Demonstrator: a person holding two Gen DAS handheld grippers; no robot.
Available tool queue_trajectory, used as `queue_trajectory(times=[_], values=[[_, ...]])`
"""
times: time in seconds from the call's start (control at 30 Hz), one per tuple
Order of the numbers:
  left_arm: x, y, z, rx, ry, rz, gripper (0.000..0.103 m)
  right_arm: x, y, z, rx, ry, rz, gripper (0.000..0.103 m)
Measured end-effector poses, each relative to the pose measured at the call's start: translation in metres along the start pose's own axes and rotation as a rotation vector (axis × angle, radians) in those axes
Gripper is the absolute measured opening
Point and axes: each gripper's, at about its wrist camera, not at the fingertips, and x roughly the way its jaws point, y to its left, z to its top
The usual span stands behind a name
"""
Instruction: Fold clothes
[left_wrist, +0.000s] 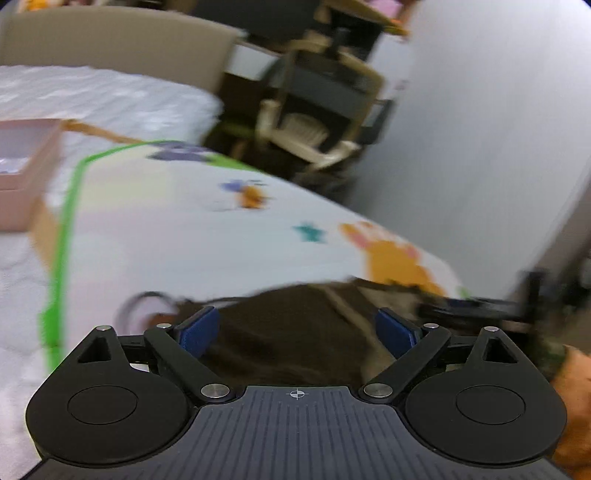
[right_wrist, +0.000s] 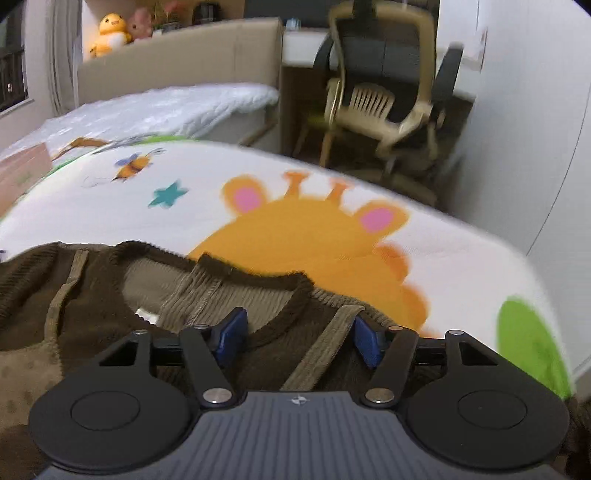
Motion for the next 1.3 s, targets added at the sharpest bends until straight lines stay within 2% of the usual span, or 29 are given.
queue_trajectory(times=[0.07, 0.2, 0.27, 0.37, 0.57, 0.67, 0.87, 1.0, 1.1, 1.2, 1.3], values=[[0.011, -0.012, -0.004, 0.004, 0.036, -0.057, 0.096, -0.003, -0.004, 0.0, 0.02, 0.017, 0.02, 0.064], [0.03, -0.029, -0.019, 0.007, 0.116, -0.155, 0.096, -0.036, -0.023, -0.007, 0.033, 0.024, 0.099, 0.085], [0.032, -0.036, -0.027, 0.036, 0.133, -0.182, 0.097, -0.055, -0.035, -0.021, 0.027, 0.028, 0.056, 0.086], [0.036, -0.038, -0.035, 0.084, 0.137, -0.156, 0.097, -0.082, -0.053, -0.045, 0.018, 0.037, -0.038, 0.087], [0.032, -0.023, -0.036, 0.064, 0.117, -0.023, 0.097, -0.14, -0.088, -0.091, 0.013, 0.04, -0.203, 0.088], [0.017, -0.022, -0.038, 0.074, 0.103, 0.016, 0.097, -0.181, -0.091, -0.107, 0.039, -0.016, -0.184, 0.089], [-0.033, -0.04, -0.065, 0.125, 0.095, 0.01, 0.097, -0.227, -0.069, -0.14, 0.005, -0.053, -0.116, 0.096], [-0.056, -0.056, -0.088, 0.182, 0.116, 0.005, 0.099, -0.236, -0.047, -0.151, -0.036, -0.078, -0.082, 0.098], [-0.053, -0.057, -0.084, 0.163, 0.101, 0.002, 0.099, -0.226, -0.045, -0.139, 0.008, -0.098, -0.045, 0.098], [-0.038, -0.059, -0.076, 0.124, 0.086, -0.038, 0.099, -0.205, -0.04, -0.119, 0.019, -0.116, -0.044, 0.098], [-0.01, -0.068, -0.073, 0.123, 0.106, -0.086, 0.099, -0.176, -0.026, -0.096, -0.046, -0.114, -0.064, 0.098]])
